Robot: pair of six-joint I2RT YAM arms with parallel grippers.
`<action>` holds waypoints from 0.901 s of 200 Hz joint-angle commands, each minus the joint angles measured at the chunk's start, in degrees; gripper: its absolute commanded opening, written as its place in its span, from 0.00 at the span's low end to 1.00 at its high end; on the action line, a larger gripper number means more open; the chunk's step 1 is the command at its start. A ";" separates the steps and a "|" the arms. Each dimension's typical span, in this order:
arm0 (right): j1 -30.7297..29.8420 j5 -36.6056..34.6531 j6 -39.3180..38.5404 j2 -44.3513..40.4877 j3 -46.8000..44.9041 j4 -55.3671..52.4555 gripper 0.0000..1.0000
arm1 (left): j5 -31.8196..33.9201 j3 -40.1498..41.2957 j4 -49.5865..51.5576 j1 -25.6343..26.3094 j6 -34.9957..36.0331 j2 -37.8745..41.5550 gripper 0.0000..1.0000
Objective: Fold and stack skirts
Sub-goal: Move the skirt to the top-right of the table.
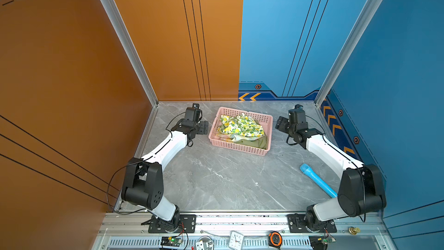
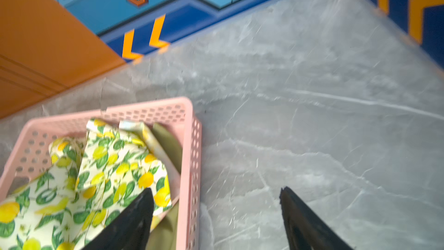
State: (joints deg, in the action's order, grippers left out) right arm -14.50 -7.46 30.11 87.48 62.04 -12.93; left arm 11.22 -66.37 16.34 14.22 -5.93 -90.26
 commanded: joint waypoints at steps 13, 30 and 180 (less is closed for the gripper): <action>-4.26 2.22 4.93 6.37 5.08 -11.74 0.76 | -5.22 -3.04 10.02 -0.16 -2.32 -1.18 0.92; -5.50 0.94 5.22 10.11 7.52 -13.67 0.73 | -5.93 -3.47 10.87 -0.22 -2.41 -1.44 0.92; -3.27 0.22 3.28 23.70 20.83 -15.90 0.04 | -6.06 -3.84 12.01 -1.68 -2.68 -2.63 0.92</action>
State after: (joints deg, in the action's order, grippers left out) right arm -20.53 -6.26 33.39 109.78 80.20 -28.03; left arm 6.31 -68.55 26.70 12.67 -8.05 -91.74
